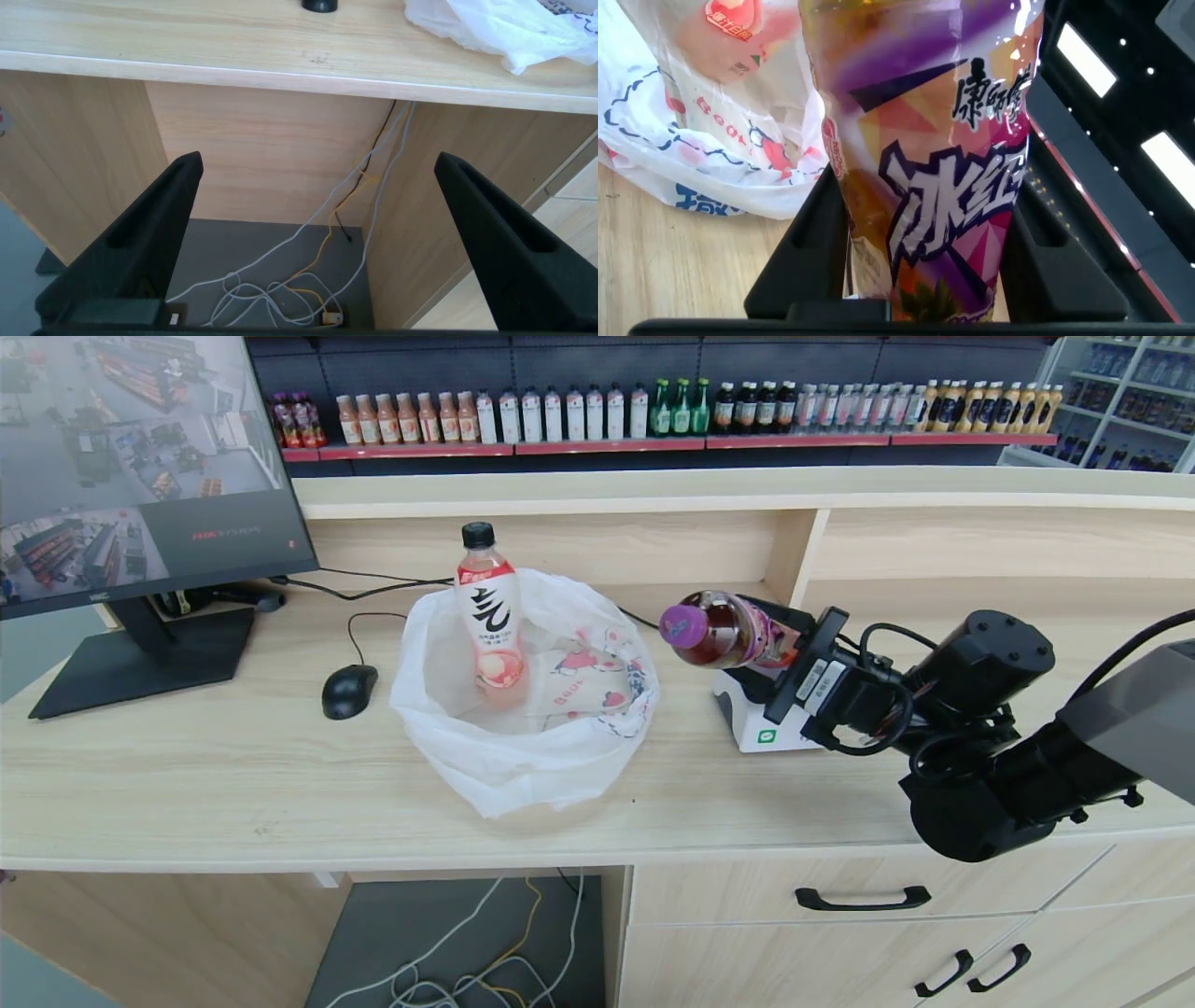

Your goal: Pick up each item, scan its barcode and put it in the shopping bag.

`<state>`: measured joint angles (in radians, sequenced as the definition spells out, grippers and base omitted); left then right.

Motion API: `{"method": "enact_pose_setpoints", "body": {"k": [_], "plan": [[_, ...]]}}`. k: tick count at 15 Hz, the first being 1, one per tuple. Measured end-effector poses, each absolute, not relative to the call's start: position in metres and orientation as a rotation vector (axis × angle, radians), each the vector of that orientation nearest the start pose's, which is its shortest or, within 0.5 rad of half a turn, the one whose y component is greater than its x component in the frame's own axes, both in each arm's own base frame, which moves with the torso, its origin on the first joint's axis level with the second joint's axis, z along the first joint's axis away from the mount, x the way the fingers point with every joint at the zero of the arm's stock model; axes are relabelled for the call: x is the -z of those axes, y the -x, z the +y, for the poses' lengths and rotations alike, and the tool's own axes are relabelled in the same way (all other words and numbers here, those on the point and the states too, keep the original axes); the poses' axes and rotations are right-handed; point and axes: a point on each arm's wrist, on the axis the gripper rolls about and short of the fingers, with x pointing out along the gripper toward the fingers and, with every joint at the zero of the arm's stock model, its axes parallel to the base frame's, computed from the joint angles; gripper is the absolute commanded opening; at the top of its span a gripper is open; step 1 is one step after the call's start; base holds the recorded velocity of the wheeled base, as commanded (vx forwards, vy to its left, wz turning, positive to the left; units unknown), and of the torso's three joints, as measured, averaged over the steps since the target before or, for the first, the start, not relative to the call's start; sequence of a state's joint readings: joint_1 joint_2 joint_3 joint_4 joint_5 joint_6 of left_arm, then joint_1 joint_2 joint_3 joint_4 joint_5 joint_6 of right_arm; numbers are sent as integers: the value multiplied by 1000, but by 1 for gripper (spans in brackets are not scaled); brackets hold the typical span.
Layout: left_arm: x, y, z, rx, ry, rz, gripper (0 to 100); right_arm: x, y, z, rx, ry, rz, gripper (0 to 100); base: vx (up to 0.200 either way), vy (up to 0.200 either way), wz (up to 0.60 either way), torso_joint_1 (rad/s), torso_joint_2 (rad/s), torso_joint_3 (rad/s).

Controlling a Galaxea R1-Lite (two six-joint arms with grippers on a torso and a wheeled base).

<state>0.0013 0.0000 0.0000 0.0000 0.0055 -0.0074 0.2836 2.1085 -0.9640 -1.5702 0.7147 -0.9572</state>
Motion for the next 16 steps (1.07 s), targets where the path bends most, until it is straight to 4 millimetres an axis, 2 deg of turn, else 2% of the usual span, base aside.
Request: {"method": "enact_pose_setpoints", "body": {"k": [16], "plan": [[-75,23,0,-6,8,0,100,-170,-363,123,-693,951,-868,0,0,0,0,0,0,0]]}}
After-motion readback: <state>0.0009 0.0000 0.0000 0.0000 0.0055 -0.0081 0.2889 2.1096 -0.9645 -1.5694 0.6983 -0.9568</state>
